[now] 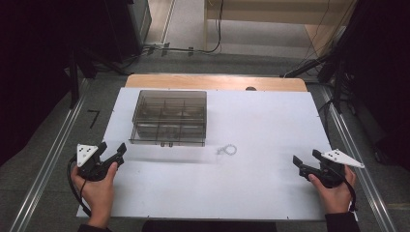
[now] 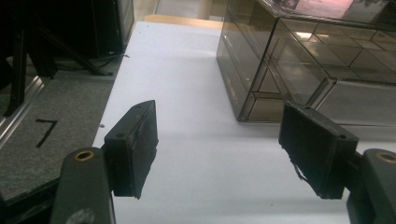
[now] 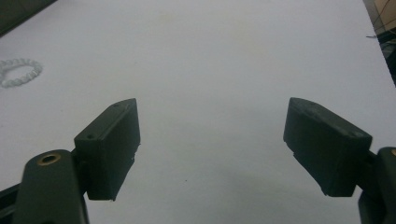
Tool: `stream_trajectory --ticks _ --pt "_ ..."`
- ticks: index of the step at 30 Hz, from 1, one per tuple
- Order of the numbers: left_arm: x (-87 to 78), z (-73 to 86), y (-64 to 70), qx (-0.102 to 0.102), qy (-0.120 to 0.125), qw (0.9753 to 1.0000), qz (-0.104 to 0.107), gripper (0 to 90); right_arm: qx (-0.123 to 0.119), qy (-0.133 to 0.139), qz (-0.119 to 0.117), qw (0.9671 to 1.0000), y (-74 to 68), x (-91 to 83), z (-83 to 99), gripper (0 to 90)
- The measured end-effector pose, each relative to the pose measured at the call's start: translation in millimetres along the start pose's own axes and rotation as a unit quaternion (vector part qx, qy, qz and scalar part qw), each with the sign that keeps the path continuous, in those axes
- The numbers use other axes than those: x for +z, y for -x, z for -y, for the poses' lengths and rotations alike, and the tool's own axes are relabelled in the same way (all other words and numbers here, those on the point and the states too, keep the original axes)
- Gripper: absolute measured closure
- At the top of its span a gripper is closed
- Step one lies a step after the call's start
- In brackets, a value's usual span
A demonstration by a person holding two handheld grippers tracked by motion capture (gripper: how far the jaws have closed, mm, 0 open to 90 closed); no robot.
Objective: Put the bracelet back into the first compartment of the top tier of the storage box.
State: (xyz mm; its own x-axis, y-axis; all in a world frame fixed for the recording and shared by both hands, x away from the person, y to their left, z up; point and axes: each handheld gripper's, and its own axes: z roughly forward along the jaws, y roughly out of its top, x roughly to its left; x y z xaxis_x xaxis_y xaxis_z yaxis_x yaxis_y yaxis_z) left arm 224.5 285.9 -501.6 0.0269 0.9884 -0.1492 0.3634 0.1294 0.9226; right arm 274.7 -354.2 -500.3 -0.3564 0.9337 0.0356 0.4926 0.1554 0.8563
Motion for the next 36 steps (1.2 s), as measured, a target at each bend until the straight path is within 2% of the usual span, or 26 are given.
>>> stream_trajectory --ticks 17,36 --pt "0.4 0.9 -3.5 -0.010 -0.003 0.9999 0.001 29.2 -0.008 0.004 -0.004 1.0000 -6.7 1.5 -2.3 17.3" --pt "1.2 1.8 -5.3 -0.018 -0.004 0.9998 0.001 29.1 -0.026 0.001 -0.020 0.9994 -21.7 11.4 -8.4 17.3"
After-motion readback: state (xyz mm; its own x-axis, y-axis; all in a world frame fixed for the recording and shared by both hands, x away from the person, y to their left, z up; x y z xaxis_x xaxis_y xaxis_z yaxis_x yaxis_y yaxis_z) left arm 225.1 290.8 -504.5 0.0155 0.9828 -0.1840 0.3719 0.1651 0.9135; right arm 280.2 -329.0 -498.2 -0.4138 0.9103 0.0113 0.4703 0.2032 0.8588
